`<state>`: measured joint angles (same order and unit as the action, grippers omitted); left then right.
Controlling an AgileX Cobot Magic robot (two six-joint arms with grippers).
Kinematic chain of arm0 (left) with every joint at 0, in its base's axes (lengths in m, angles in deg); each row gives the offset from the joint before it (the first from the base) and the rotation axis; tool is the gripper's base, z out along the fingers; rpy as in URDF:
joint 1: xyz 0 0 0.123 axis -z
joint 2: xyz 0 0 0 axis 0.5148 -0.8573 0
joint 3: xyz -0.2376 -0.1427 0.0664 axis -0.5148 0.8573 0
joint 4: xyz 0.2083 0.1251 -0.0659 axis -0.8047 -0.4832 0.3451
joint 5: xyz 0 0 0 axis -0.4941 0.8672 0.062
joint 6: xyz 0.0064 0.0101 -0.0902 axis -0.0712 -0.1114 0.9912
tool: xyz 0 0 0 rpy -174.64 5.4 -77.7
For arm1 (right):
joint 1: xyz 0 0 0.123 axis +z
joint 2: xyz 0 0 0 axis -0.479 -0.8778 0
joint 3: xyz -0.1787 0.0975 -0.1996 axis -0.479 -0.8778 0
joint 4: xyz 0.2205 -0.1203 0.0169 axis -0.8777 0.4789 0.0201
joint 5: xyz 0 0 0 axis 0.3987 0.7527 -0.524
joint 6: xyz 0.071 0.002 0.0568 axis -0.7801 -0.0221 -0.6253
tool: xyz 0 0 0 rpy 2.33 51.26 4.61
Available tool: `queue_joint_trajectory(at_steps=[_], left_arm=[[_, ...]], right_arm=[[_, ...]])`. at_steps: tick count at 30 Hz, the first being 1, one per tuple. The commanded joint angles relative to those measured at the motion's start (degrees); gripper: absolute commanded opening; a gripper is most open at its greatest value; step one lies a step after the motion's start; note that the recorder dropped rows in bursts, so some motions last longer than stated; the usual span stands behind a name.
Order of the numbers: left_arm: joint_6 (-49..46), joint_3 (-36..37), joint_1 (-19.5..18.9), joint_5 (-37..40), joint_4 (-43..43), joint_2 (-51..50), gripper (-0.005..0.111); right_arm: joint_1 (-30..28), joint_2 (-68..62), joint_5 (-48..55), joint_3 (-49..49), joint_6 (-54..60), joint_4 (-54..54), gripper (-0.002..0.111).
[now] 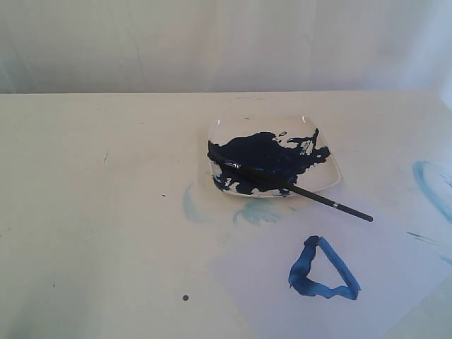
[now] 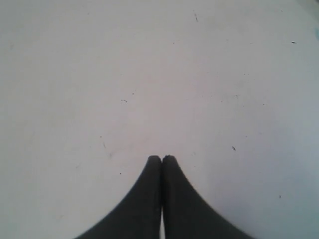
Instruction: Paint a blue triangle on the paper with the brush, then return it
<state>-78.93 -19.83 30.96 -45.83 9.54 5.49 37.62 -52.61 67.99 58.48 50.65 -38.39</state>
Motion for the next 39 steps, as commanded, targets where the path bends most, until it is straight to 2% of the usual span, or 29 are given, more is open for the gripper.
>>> queue_joint_trajectory(at_steps=[1,10,12,15,17,20,24,31,39], left_arm=[[-5.2,0.3,-0.2,-1.1,2.8,0.2,0.0],[-2.4,0.3,-0.2,-1.2,0.7,0.2,0.0],[2.2,0.3,-0.2,-1.3,-4.5,0.2,0.0],[14.2,0.3,-1.0,-1.1,-15.6,0.2,0.0],[18.4,0.3,-1.0,-1.0,-18.5,0.2,0.0],[17.5,0.3,-1.0,-1.1,-17.5,0.2,0.0],[11.2,0.3,-0.9,-1.2,-13.3,0.2,0.0],[11.1,0.3,1.9,-1.2,-13.5,0.2,0.0],[11.1,0.3,2.0,-1.2,-12.9,0.2,0.0]], right_arm=[[-0.4,0.4,-0.1,-0.1,0.1,0.0,0.0],[-0.4,0.4,-0.1,-0.1,0.1,-0.2,0.0],[-0.4,0.4,-0.1,-0.1,0.1,-0.2,0.0],[-0.4,0.4,-0.1,-0.1,0.1,-0.2,0.0],[-0.4,0.4,-0.1,-0.1,0.1,-0.2,0.0],[-0.4,0.4,-0.1,-0.1,0.1,-0.2,0.0],[-0.4,0.4,-0.1,-0.1,0.1,-0.2,0.0],[-0.4,0.4,-0.1,-0.1,0.1,-0.2,0.0],[-0.4,0.4,-0.1,-0.1,0.1,-0.2,0.0]])
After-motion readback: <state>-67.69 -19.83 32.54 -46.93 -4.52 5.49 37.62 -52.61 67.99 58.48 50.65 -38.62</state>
